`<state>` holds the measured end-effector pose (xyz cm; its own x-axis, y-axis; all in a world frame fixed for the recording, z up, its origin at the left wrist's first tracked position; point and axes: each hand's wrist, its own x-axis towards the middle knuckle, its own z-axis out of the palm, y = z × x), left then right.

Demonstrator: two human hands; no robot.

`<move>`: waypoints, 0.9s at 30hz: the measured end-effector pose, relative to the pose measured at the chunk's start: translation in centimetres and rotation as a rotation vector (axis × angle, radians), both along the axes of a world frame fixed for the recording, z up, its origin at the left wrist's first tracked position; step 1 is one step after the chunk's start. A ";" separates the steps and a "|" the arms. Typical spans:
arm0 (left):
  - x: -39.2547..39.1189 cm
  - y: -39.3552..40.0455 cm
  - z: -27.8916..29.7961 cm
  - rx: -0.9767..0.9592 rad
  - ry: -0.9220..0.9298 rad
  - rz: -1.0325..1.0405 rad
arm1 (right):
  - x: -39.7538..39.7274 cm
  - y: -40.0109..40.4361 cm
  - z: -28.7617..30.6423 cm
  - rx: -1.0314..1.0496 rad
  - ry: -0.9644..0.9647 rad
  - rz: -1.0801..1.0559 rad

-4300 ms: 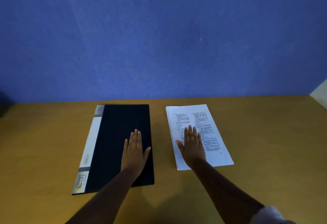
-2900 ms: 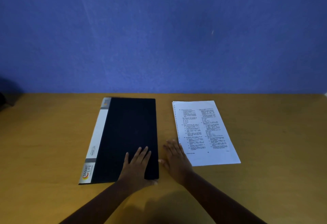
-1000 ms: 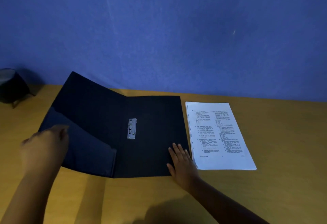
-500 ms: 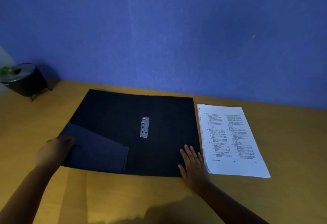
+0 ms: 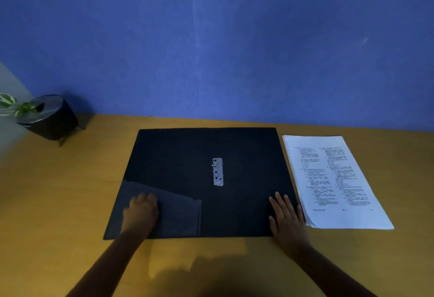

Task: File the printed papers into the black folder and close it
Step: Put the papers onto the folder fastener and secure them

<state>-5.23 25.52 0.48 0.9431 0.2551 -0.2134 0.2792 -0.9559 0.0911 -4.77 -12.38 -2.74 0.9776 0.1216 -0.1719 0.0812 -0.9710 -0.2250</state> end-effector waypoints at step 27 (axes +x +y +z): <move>1.1 -3.8 -2.1 -0.056 -0.197 -0.284 | 10.5 13.3 4.7 0.252 0.404 -0.301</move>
